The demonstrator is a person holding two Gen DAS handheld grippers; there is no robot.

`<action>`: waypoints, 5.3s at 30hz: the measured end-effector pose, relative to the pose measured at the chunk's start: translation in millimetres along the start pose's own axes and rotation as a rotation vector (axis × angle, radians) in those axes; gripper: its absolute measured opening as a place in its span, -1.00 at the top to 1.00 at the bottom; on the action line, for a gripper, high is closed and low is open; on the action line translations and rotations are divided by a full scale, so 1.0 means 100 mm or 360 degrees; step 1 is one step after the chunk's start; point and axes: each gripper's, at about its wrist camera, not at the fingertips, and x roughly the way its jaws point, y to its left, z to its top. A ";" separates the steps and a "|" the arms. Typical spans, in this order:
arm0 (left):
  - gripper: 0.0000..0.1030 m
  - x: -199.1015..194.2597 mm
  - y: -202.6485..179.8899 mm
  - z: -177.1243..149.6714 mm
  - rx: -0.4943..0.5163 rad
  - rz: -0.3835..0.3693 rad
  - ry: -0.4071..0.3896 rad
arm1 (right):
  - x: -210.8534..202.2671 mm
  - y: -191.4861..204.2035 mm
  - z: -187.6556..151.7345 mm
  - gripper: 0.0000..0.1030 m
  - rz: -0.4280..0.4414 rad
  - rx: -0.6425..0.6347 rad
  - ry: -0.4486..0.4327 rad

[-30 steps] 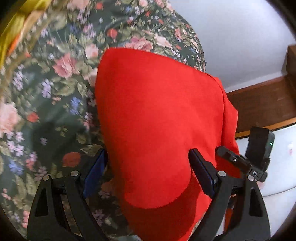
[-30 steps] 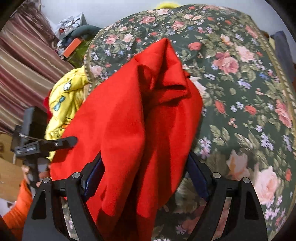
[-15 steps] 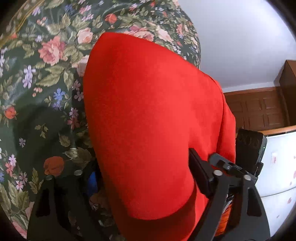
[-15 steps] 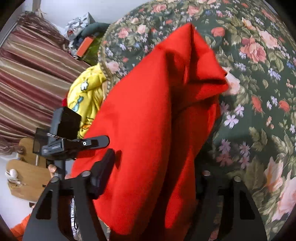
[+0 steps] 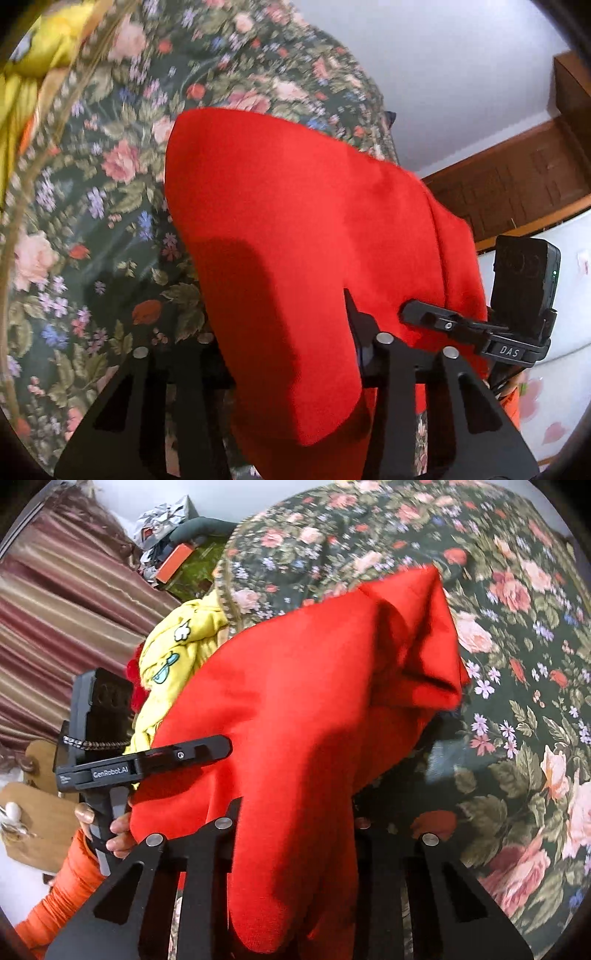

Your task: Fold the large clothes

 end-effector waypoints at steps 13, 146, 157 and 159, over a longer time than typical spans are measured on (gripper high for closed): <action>0.24 -0.87 -0.06 0.40 0.0123 0.0009 -0.0237 | 0.04 0.63 0.53 0.54 0.0028 -0.0059 -0.0174; -0.98 -3.33 -1.41 -2.87 0.0683 0.0735 -0.1602 | -1.68 3.09 -1.93 -1.00 -0.0600 -0.0671 -0.1525; -0.98 -3.31 -1.40 -2.86 0.0677 0.0758 -0.1592 | -1.71 3.11 -1.96 -1.00 -0.0592 -0.0660 -0.1524; -0.98 -3.31 -1.40 -2.87 0.0676 0.0756 -0.1590 | -1.71 3.11 -1.96 -1.00 -0.0592 -0.0658 -0.1527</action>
